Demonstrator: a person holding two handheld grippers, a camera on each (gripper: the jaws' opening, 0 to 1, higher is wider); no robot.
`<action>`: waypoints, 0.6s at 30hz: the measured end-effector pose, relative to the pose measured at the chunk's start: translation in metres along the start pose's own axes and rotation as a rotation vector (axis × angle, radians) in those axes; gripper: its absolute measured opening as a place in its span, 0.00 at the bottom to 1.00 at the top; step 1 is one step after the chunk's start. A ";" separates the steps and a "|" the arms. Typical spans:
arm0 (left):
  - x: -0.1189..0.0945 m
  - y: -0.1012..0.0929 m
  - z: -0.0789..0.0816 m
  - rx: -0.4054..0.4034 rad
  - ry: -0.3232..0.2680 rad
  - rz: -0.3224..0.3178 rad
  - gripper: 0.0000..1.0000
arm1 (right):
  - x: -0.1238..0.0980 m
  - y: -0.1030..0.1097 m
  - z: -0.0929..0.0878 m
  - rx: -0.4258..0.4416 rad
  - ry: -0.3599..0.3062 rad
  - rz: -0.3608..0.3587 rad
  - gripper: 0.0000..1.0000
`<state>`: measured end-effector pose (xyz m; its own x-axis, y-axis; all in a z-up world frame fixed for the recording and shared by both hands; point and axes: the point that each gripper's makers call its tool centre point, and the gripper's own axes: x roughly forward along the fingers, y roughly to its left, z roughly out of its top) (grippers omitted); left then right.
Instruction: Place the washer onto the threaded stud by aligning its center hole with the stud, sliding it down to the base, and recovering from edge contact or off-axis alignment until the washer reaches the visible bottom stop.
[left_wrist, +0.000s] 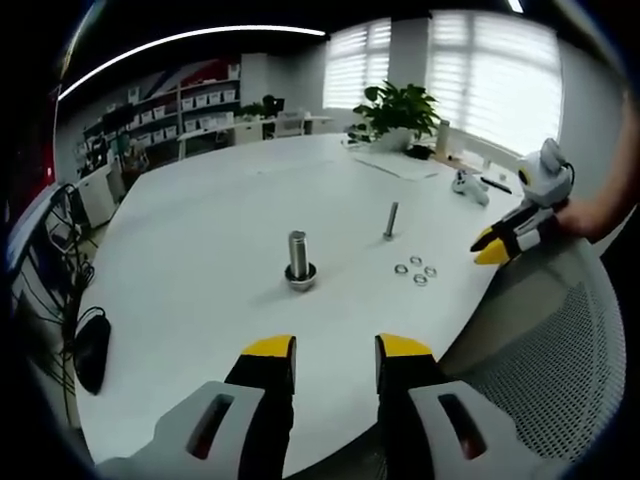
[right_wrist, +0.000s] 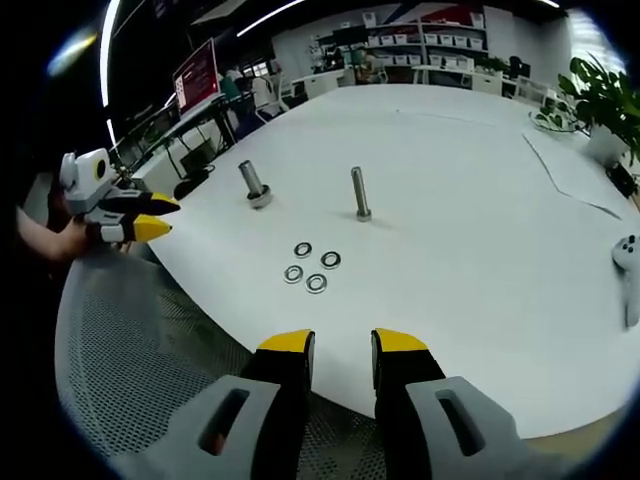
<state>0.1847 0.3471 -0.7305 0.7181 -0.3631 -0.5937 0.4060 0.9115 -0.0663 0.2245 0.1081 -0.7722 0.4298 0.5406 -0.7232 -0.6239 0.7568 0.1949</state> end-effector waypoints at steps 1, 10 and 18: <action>0.000 0.000 0.000 0.001 -0.001 0.001 0.30 | 0.000 0.000 0.001 -0.001 -0.003 -0.001 0.26; 0.000 0.001 0.000 0.004 -0.001 0.006 0.30 | -0.001 0.001 0.001 0.001 -0.007 0.000 0.26; -0.001 0.001 0.000 0.005 -0.003 0.008 0.29 | -0.001 0.001 0.002 0.005 -0.015 -0.001 0.26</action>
<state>0.1847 0.3483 -0.7302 0.7231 -0.3565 -0.5917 0.4029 0.9134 -0.0580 0.2249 0.1092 -0.7696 0.4404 0.5450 -0.7135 -0.6204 0.7592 0.1970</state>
